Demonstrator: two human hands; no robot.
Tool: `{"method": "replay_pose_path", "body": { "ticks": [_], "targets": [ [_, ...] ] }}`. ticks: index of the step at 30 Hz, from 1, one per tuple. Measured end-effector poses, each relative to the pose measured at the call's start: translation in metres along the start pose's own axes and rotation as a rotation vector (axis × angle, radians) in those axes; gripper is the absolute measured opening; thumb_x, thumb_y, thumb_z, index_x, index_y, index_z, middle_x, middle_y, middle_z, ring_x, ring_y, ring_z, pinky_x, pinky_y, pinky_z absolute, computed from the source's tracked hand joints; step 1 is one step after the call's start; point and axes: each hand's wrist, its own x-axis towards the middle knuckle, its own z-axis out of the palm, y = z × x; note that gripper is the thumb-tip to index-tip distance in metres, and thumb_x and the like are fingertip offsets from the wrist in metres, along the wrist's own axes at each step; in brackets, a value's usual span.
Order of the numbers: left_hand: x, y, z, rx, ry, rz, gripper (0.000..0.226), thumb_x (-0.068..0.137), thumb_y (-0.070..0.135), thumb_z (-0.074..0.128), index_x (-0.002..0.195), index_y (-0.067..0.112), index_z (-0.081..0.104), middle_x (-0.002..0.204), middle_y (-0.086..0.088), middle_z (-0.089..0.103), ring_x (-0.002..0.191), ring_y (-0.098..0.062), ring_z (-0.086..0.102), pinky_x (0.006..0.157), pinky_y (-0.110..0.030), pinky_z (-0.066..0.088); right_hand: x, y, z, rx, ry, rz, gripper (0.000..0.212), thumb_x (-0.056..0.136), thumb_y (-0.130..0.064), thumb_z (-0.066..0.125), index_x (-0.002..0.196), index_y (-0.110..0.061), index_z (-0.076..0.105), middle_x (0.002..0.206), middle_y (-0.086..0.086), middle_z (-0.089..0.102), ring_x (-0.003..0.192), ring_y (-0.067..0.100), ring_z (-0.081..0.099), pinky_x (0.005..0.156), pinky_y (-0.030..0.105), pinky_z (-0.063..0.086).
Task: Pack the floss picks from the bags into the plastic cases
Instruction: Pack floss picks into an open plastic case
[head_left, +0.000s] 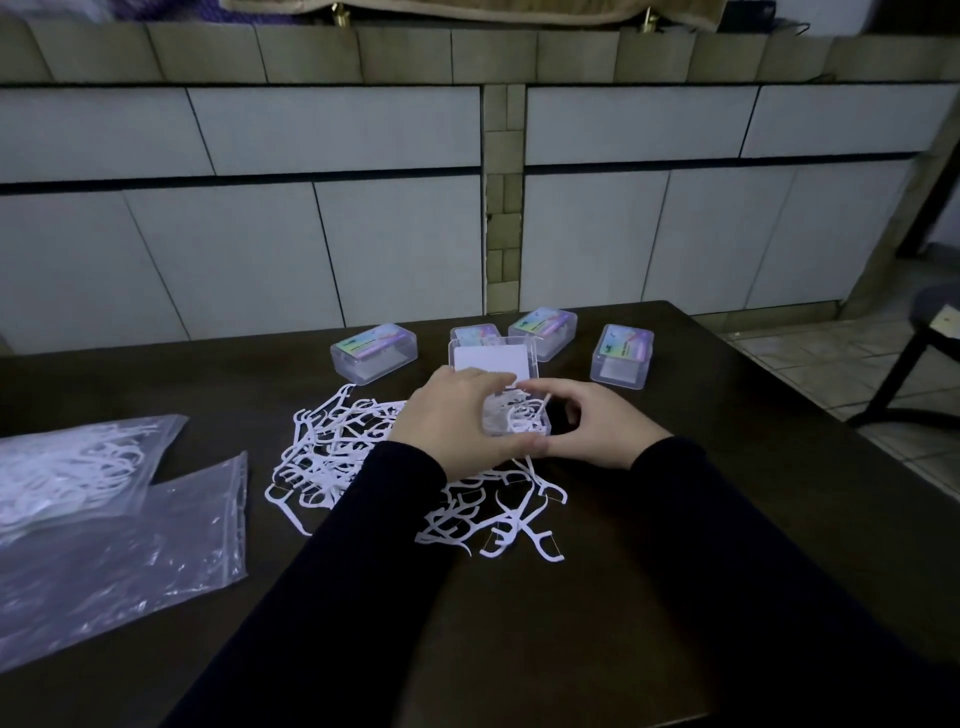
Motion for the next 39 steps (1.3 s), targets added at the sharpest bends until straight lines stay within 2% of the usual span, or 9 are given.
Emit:
{"method": "replay_pose_path", "body": {
  "ticks": [5, 10, 16, 19, 23, 26, 30, 34, 39],
  "targets": [
    [0.001, -0.008, 0.0, -0.132, 0.032, -0.031, 0.057, 0.079, 0.055, 0.066, 0.132, 0.039, 0.052, 0.126, 0.003, 0.054, 0.114, -0.011, 0.046, 0.094, -0.029, 0.041, -0.001, -0.002, 0.002, 0.052, -0.002, 0.033, 0.078, 0.072, -0.043, 0.08, 0.141, -0.038, 0.042, 0.145, -0.008, 0.045, 0.128, 0.01, 0.04, 0.107, 0.036, 0.037],
    [0.003, -0.008, -0.003, -0.068, 0.106, -0.003, 0.04, 0.084, 0.046, 0.065, 0.124, 0.037, 0.061, 0.12, 0.0, 0.058, 0.109, -0.014, 0.05, 0.094, -0.03, 0.043, -0.002, -0.005, 0.002, 0.053, 0.003, 0.056, 0.081, 0.071, -0.044, 0.081, 0.142, -0.037, 0.041, 0.146, -0.007, 0.043, 0.13, 0.013, 0.039, 0.107, 0.036, 0.037],
    [0.007, -0.011, -0.002, 0.001, 0.135, 0.064, 0.036, 0.086, 0.045, 0.063, 0.121, 0.036, 0.063, 0.123, 0.008, 0.063, 0.111, -0.011, 0.048, 0.089, -0.026, 0.039, -0.001, -0.004, 0.003, 0.048, 0.003, 0.072, 0.082, 0.071, -0.046, 0.081, 0.142, -0.036, 0.041, 0.147, -0.007, 0.043, 0.131, 0.014, 0.039, 0.108, 0.038, 0.037],
    [0.0, -0.006, -0.01, -0.021, 0.22, 0.047, 0.039, 0.081, 0.058, 0.061, 0.112, 0.035, 0.064, 0.104, 0.013, 0.061, 0.099, -0.007, 0.051, 0.079, -0.023, 0.042, -0.002, -0.004, 0.002, 0.047, 0.0, 0.068, 0.083, 0.07, -0.048, 0.08, 0.142, -0.036, 0.041, 0.147, -0.007, 0.042, 0.13, 0.015, 0.039, 0.107, 0.038, 0.037],
    [-0.009, 0.003, -0.025, 0.073, -0.012, -0.079, 0.048, 0.066, 0.073, 0.064, 0.091, 0.033, 0.06, 0.08, 0.015, 0.057, 0.076, -0.003, 0.054, 0.06, -0.021, 0.041, -0.002, -0.004, 0.002, 0.021, 0.003, 0.058, 0.082, 0.071, -0.05, 0.079, 0.142, -0.036, 0.041, 0.147, -0.009, 0.043, 0.132, 0.013, 0.039, 0.108, 0.038, 0.037],
    [-0.008, 0.003, -0.024, 0.122, -0.065, -0.094, 0.033, 0.072, 0.064, 0.068, 0.083, 0.033, 0.063, 0.078, 0.016, 0.059, 0.071, -0.001, 0.054, 0.054, -0.017, 0.037, -0.002, -0.005, 0.002, 0.018, 0.005, 0.067, 0.082, 0.071, -0.048, 0.08, 0.142, -0.036, 0.041, 0.147, -0.008, 0.042, 0.132, 0.014, 0.039, 0.108, 0.039, 0.038],
    [-0.007, -0.003, -0.026, 0.054, -0.076, -0.116, 0.013, 0.081, 0.045, 0.07, 0.084, 0.033, 0.067, 0.08, 0.015, 0.063, 0.075, -0.002, 0.058, 0.057, -0.016, 0.04, -0.002, -0.006, 0.001, 0.035, -0.003, 0.067, 0.082, 0.07, -0.046, 0.081, 0.142, -0.036, 0.041, 0.146, -0.006, 0.043, 0.122, 0.009, 0.04, 0.106, 0.036, 0.038],
    [-0.006, -0.01, -0.027, 0.005, -0.108, -0.136, 0.014, 0.083, 0.044, 0.069, 0.091, 0.033, 0.071, 0.087, 0.014, 0.067, 0.079, -0.003, 0.059, 0.063, -0.02, 0.044, -0.002, -0.006, 0.001, 0.039, 0.001, 0.066, 0.082, 0.07, -0.046, 0.081, 0.141, -0.038, 0.041, 0.145, -0.006, 0.044, 0.116, 0.005, 0.038, 0.102, 0.031, 0.039],
    [-0.005, -0.005, -0.022, 0.059, 0.053, -0.108, 0.016, 0.089, 0.04, 0.062, 0.098, 0.031, 0.072, 0.096, 0.011, 0.069, 0.084, -0.007, 0.058, 0.069, -0.023, 0.044, -0.002, -0.005, 0.001, 0.032, -0.005, 0.075, 0.082, 0.07, -0.047, 0.08, 0.141, -0.039, 0.04, 0.146, -0.006, 0.042, 0.12, 0.009, 0.039, 0.103, 0.035, 0.04]
  ]
}}
